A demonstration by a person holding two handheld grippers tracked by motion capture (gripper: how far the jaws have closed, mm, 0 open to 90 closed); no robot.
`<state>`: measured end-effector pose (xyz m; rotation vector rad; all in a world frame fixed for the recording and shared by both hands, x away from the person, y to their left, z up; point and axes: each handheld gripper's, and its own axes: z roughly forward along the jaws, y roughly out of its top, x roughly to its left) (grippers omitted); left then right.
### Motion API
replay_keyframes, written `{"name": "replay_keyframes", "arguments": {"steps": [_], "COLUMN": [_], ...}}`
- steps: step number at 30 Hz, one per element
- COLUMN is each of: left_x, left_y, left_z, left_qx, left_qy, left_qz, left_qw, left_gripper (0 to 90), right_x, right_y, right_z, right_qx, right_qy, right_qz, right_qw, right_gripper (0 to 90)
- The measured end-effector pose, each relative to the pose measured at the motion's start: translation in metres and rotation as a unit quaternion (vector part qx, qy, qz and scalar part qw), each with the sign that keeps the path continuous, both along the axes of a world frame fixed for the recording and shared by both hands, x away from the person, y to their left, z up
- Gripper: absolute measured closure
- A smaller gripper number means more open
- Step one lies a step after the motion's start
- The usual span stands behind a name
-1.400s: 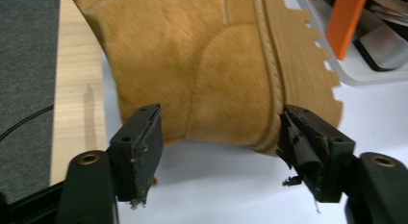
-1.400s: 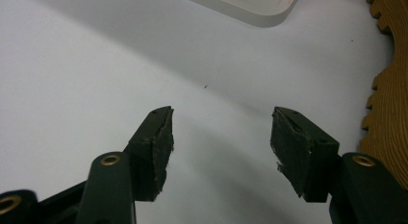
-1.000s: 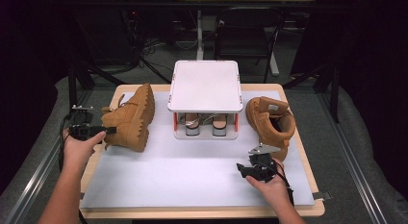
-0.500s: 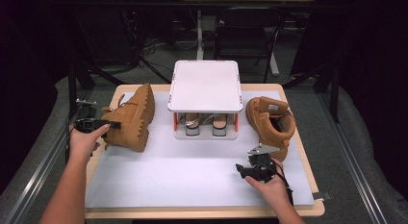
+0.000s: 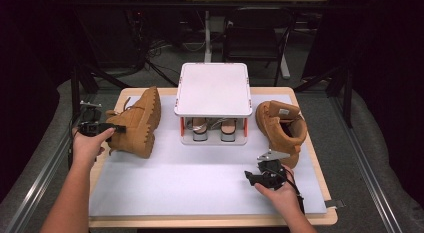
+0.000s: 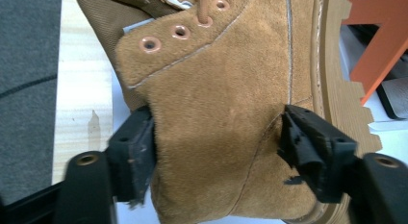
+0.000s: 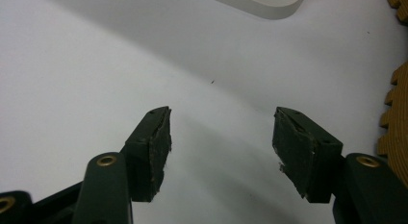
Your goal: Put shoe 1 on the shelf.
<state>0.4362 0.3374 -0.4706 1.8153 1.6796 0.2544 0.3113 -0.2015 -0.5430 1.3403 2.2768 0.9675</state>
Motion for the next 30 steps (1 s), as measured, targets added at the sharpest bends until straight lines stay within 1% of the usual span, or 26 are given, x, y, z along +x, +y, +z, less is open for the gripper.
{"name": "replay_keyframes", "arguments": {"steps": [1,2,3,4,5,6,8,10,12,13,16,20,23,25,27,29,30], "left_x": [0.0,-0.001,-0.002,-0.003,-0.003,-0.003,-0.003,-0.002,-0.002,-0.002,-0.001,-0.001,0.0,0.001,0.005,0.007,0.007], "left_y": [0.0,0.0,-0.001,-0.003,-0.003,-0.004,-0.006,-0.008,-0.01,-0.01,-0.012,-0.014,-0.018,-0.019,-0.025,-0.029,-0.029], "left_z": [0.0,0.003,0.005,0.009,0.011,0.012,0.015,0.016,0.018,0.019,0.021,0.025,0.029,0.029,0.032,0.032,0.032], "left_qx": [0.0,0.003,0.003,0.003,0.003,0.001,0.005,0.005,0.006,0.006,0.009,0.001,-0.002,-0.005,-0.014,-0.021,-0.021], "left_qy": [0.0,-0.004,-0.006,-0.01,-0.012,-0.012,-0.012,-0.009,-0.011,-0.007,-0.009,-0.014,-0.014,-0.018,-0.017,-0.018,-0.018], "left_qz": [0.0,-0.003,-0.004,-0.009,-0.01,-0.011,-0.014,-0.009,-0.008,-0.009,-0.01,-0.014,-0.018,-0.018,-0.028,-0.032,-0.032], "left_qw": [1.0,1.0,1.0,0.9999,0.9999,0.9999,0.9998,0.9999,0.9999,0.9999,0.9999,0.9998,0.9997,0.9997,0.9994,0.9991,0.9991], "left_gripper": [36.9,36.9,41.8,43.0,44.2,45.0,46.1,46.7,46.9,47.2,49.0,52.7,53.8,54.5,55.2,55.8,56.3], "right_x": [0.0,0.0,0.0,0.0,0.0,0.0,0.0,0.0,0.0,0.0,0.0,0.0,0.0,0.0,0.0,0.0,0.0], "right_y": [0.0,0.0,0.0,0.0,0.0,0.0,0.0,0.0,0.0,0.0,0.0,0.001,0.001,0.0,0.0,0.0,0.0], "right_z": [0.0,0.0,0.0,-0.001,-0.001,-0.001,-0.001,-0.001,-0.001,-0.001,-0.001,-0.001,-0.001,0.0,0.0,0.0,0.0], "right_qx": [0.0,0.002,0.002,0.003,0.003,0.002,0.001,0.001,0.001,0.001,0.001,0.002,0.001,0.001,0.001,0.001,0.001], "right_qy": [0.0,0.0,0.001,0.0,0.001,0.001,0.001,0.001,0.001,0.001,0.001,0.001,0.001,0.001,0.001,0.001,0.001], "right_qz": [0.0,-0.001,-0.001,-0.001,-0.001,0.0,-0.001,0.0,0.0,0.0,0.0,0.0,0.001,0.001,0.001,0.001,0.001], "right_qw": [1.0,1.0,1.0,1.0,1.0,1.0,1.0,1.0,1.0,1.0,1.0,1.0,1.0,1.0,1.0,1.0,1.0], "right_gripper": [38.4,38.4,38.4,38.4,38.4,38.4,38.4,38.3,38.1,38.1,38.0,37.9,37.9,37.8,37.8,37.8,37.8]}}
